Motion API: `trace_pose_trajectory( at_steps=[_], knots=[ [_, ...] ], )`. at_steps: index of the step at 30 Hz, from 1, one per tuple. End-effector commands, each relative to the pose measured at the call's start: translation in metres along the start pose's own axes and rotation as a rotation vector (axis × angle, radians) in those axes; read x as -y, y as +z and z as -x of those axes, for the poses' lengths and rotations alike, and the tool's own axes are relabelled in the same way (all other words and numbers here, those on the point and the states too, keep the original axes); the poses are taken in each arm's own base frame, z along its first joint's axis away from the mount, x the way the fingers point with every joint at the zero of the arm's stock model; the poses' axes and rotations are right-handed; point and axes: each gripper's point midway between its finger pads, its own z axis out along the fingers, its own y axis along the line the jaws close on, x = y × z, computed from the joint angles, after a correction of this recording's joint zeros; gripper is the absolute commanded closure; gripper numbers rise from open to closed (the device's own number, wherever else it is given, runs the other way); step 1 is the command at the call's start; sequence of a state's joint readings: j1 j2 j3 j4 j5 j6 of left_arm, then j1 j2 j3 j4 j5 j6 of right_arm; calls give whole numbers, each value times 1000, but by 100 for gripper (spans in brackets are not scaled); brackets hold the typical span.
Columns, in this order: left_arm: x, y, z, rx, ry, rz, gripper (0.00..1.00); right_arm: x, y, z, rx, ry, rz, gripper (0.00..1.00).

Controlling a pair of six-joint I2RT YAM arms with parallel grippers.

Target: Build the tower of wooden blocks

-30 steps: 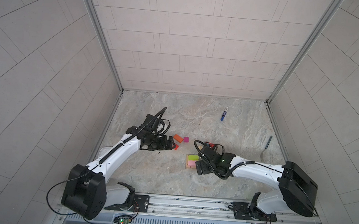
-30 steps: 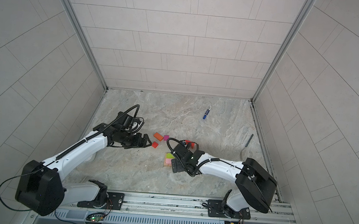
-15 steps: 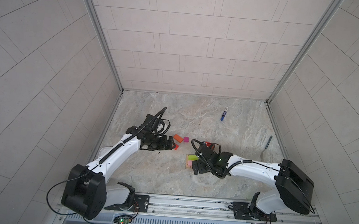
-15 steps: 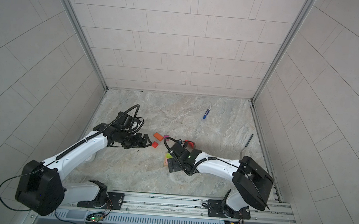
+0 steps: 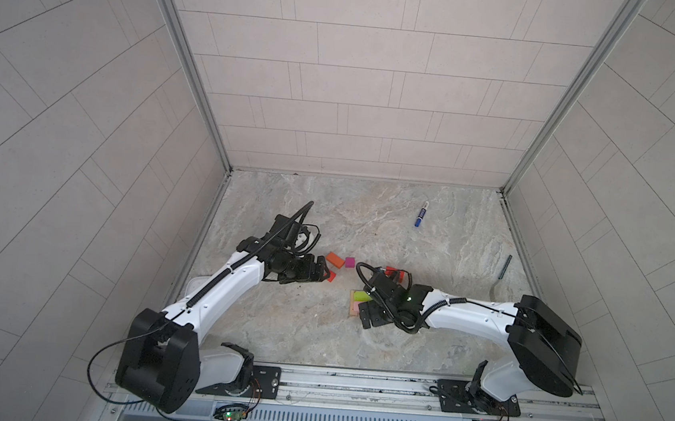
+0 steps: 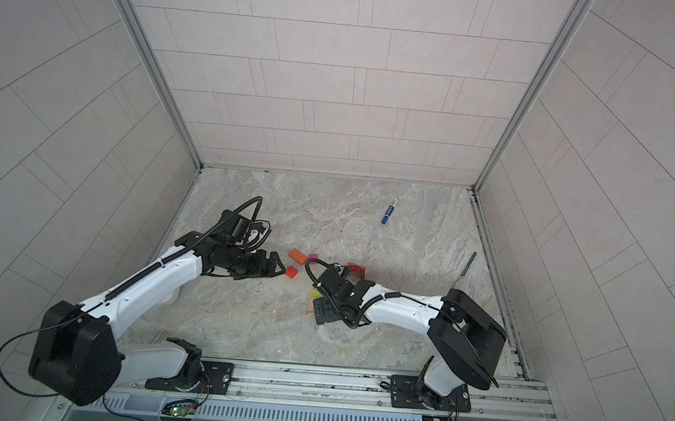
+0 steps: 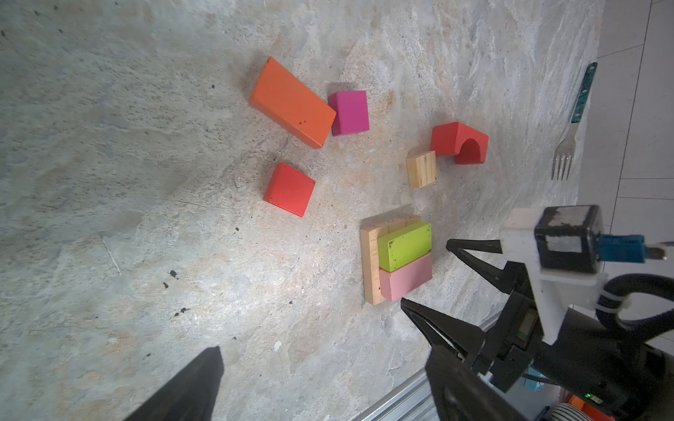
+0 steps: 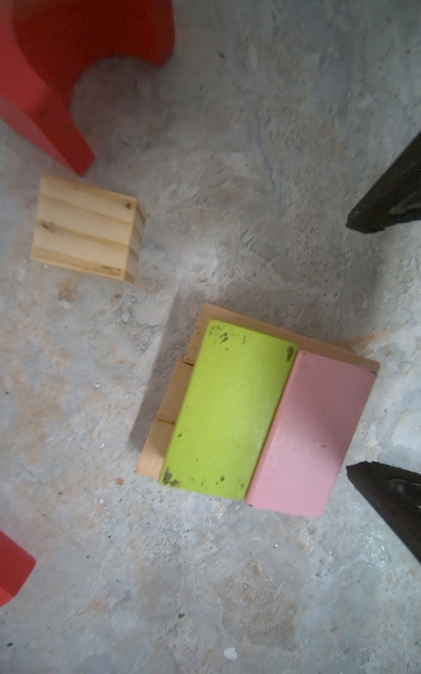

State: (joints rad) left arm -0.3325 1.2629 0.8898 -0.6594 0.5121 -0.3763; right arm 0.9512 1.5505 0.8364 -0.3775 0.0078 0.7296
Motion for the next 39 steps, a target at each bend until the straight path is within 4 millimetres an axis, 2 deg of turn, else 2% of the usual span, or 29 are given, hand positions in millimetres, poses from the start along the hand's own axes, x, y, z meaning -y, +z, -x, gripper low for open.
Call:
trace_pose_trajectory(
  at_steps=[1,26,39],
  knots=[
    [3,-3,1,13,13,-2,6,-3,0,4,8,-10,-10,0],
    [2,-3,1,11,11,-3,6,2,-4,11,38,19,-38,1],
    [3,-2,1,7,11,-3,6,-10,-1,3,8,-17,22,1]
  ],
)
